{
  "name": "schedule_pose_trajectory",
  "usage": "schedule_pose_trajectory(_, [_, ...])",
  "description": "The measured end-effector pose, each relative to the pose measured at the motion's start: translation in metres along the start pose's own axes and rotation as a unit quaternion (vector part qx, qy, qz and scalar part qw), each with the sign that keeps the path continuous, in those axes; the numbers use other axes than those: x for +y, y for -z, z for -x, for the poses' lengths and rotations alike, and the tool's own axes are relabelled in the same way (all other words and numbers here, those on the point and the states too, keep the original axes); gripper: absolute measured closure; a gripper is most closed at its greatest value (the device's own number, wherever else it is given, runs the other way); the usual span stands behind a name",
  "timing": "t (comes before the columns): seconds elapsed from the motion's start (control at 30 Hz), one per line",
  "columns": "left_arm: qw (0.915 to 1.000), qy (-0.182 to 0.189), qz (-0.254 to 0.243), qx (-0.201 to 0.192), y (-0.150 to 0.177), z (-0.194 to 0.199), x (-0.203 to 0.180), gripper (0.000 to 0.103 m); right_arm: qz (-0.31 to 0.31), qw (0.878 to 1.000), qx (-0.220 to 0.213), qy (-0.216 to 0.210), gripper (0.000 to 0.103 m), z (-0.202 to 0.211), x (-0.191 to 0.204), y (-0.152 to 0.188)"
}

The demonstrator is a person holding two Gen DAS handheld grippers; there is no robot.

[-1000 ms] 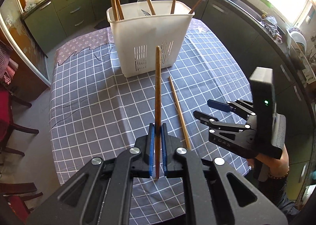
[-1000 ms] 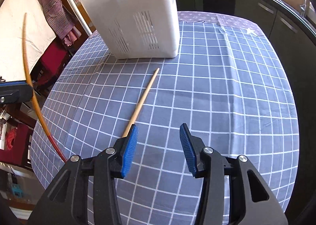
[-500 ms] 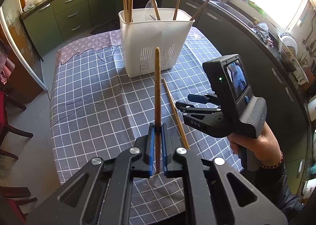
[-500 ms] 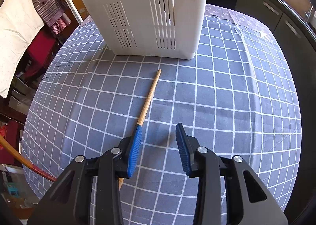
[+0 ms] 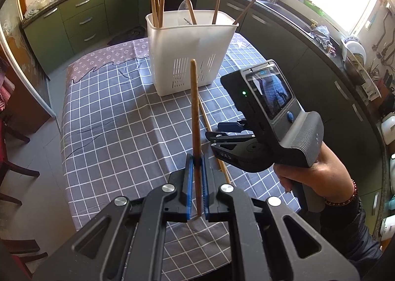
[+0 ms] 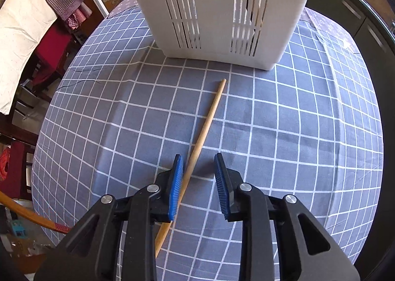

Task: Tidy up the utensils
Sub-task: 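Lower the open right tool onto the last chopstick, then close the right tool on the chopstick and lift it upright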

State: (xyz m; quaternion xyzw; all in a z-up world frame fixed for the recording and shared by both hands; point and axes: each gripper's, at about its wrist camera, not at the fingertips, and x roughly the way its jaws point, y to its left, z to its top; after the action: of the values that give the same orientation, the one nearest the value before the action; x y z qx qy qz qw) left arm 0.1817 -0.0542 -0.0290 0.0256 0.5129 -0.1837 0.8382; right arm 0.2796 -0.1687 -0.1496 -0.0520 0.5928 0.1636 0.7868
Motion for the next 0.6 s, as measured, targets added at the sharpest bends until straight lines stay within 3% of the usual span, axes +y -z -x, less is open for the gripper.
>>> schedule_pose_trajectory(0.47, [0.9999, 0.005, -0.007, 0.011, 0.000, -0.008, -0.007, 0.096, 0.059, 0.996, 0.062, 0.033, 0.076, -0.017, 0.025, -0.024])
schedule_pose_trajectory(0.6, [0.9999, 0.002, -0.012, 0.009, -0.001, -0.005, -0.010, 0.097, 0.079, 0.993, 0.080, 0.044, 0.089, -0.022, 0.043, -0.030])
